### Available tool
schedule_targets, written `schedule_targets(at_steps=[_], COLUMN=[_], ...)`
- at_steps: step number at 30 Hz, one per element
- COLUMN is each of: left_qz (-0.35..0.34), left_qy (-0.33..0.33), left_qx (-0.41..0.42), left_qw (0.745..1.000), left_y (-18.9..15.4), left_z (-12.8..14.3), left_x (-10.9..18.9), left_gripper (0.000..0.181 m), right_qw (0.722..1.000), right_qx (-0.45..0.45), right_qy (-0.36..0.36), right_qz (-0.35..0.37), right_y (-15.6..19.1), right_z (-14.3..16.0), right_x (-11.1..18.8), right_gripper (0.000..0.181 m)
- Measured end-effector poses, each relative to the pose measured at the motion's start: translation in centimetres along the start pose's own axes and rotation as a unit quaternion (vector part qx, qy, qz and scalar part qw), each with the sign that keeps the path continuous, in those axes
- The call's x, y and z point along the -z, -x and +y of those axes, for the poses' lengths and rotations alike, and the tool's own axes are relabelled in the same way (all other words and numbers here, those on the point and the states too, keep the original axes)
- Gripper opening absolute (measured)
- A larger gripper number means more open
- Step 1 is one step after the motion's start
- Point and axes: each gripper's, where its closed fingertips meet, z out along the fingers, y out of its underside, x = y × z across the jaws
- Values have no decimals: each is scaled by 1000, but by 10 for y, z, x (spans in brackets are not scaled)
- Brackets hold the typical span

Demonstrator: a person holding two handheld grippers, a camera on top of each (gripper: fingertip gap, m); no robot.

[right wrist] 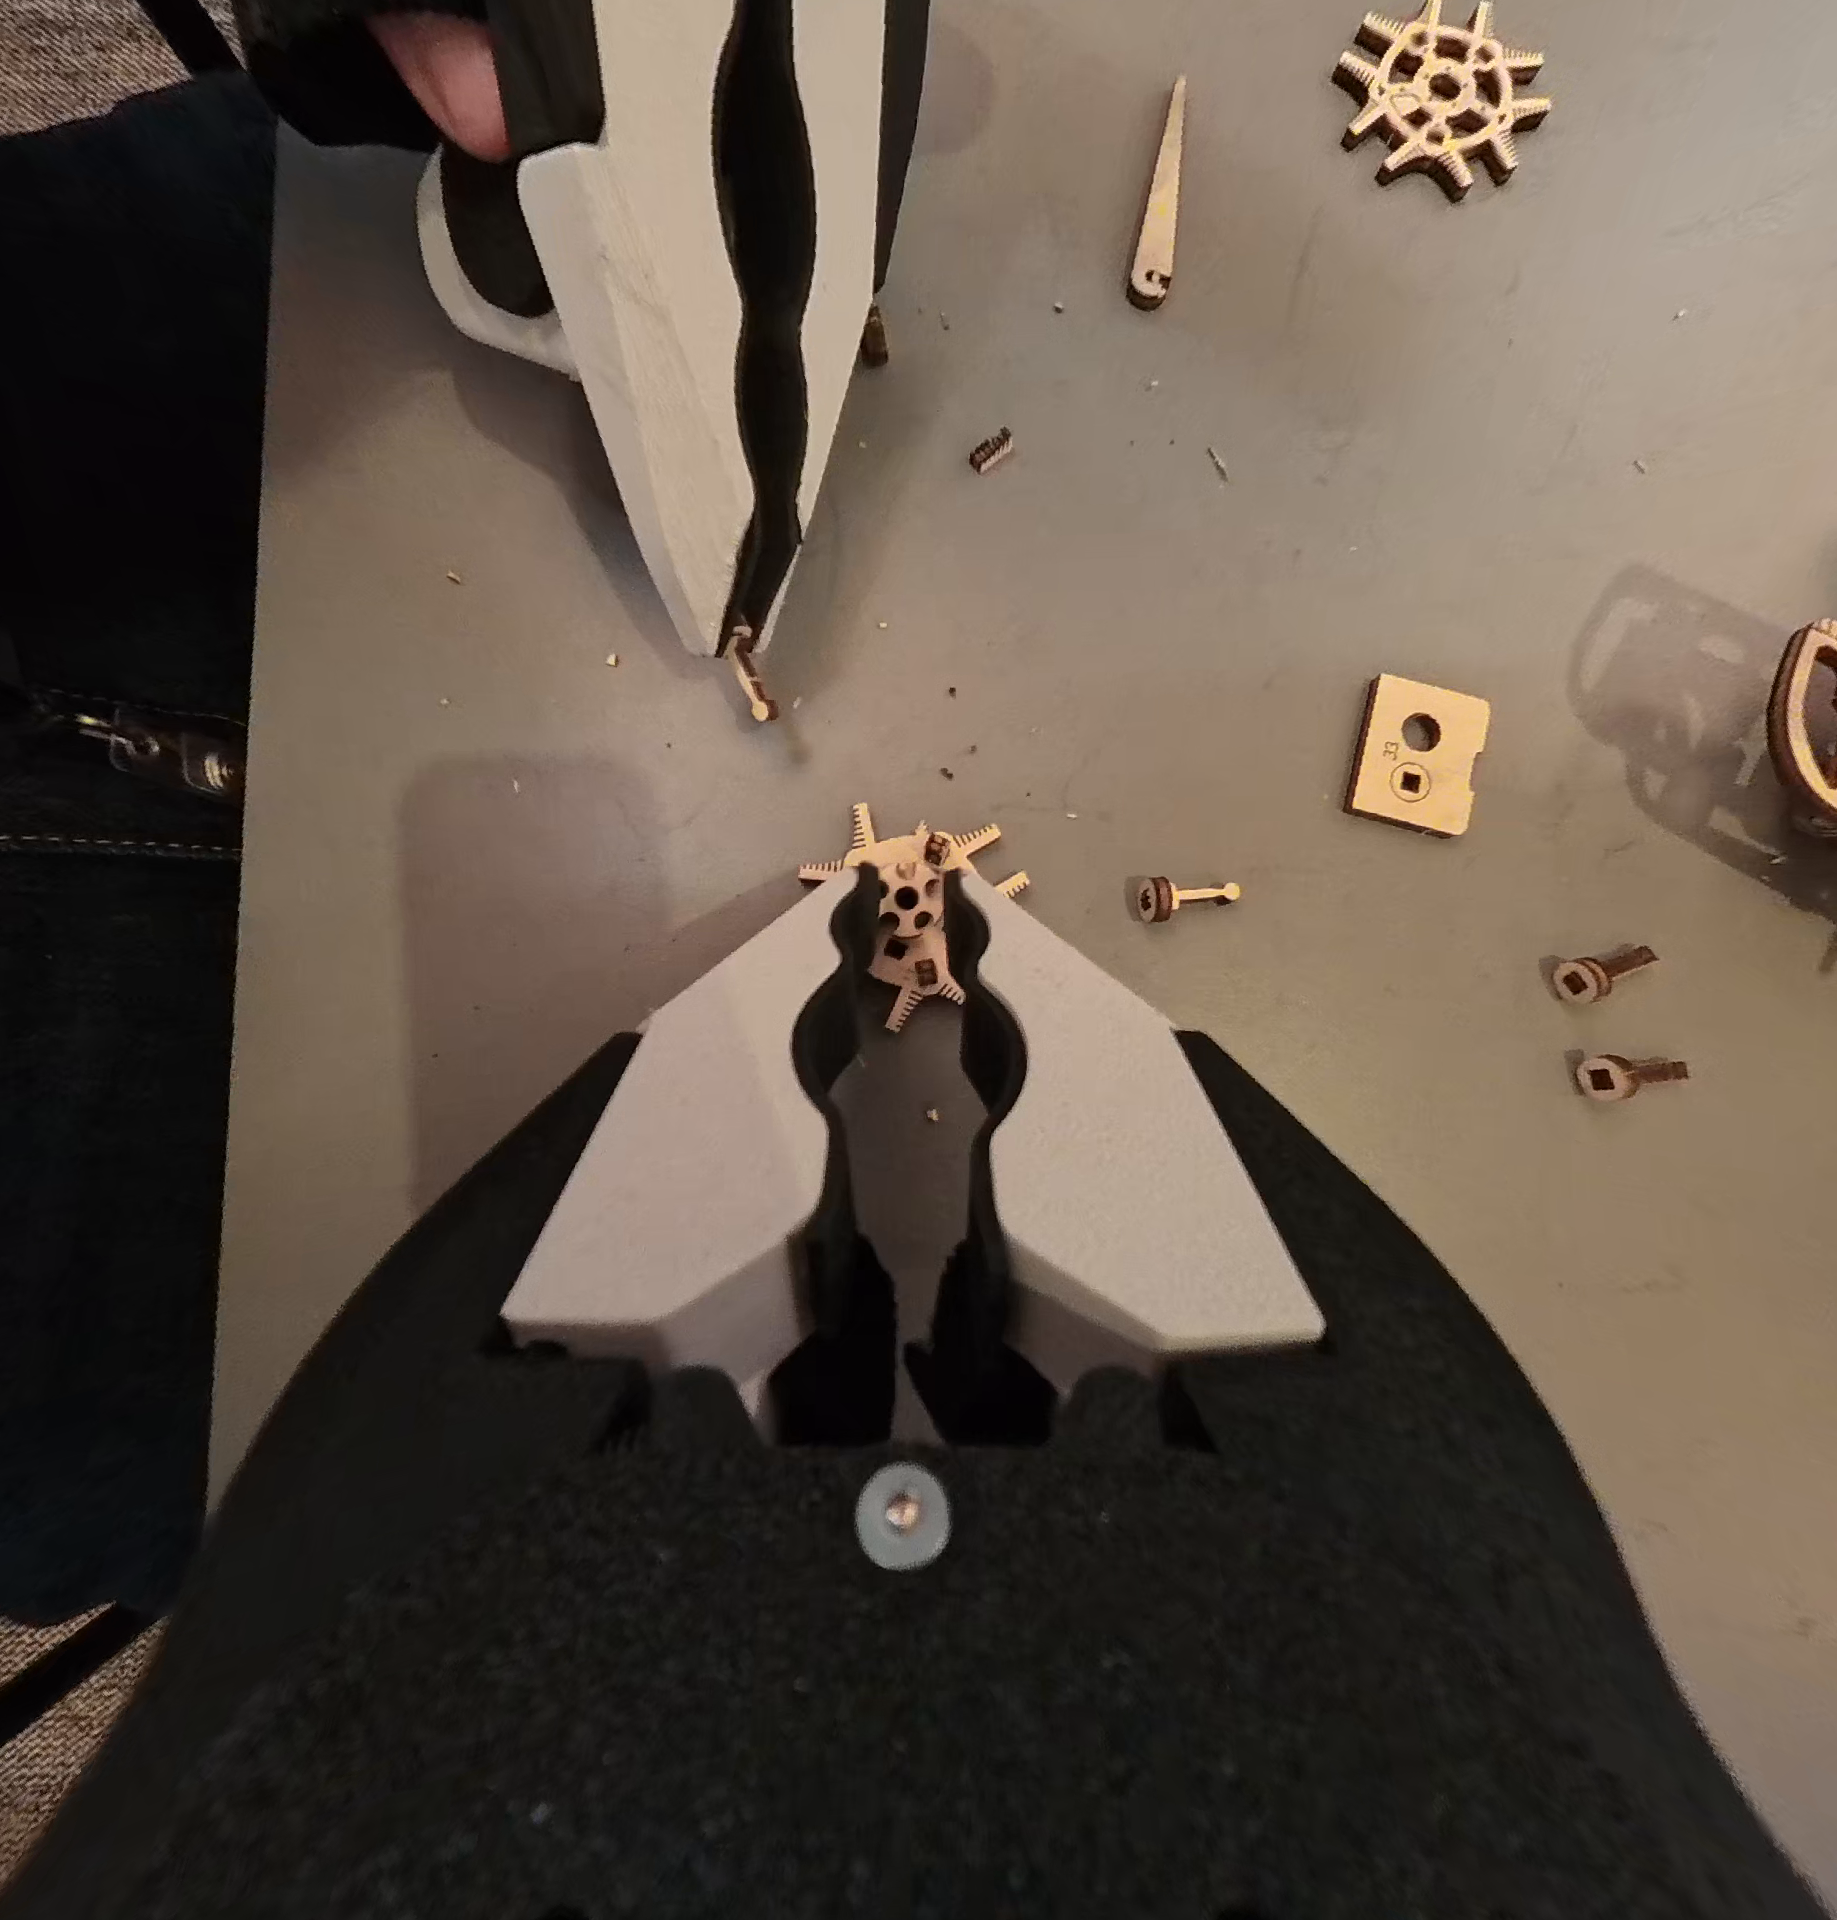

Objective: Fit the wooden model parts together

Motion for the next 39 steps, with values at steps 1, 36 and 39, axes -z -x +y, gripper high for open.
schedule_targets(at_steps=[1,36,39], left_qz=[0,1,1], left_qy=[0,1,1], left_qx=[0,-3,-3], left_qw=[1000,1000,1000], left_y=[0,-2,-2], left_z=[0,0,0], left_x=[0,-1,-1], left_gripper=[6,6,6], right_qw=[1000,1000,1000], right_qx=[0,13,14], right_qy=[-3,3,2], right_qz=[1,-11,-11], right_y=[0,7,7], right_z=[-1,1,0], right_x=[1,-1,-2], right_gripper=[11,12,17])
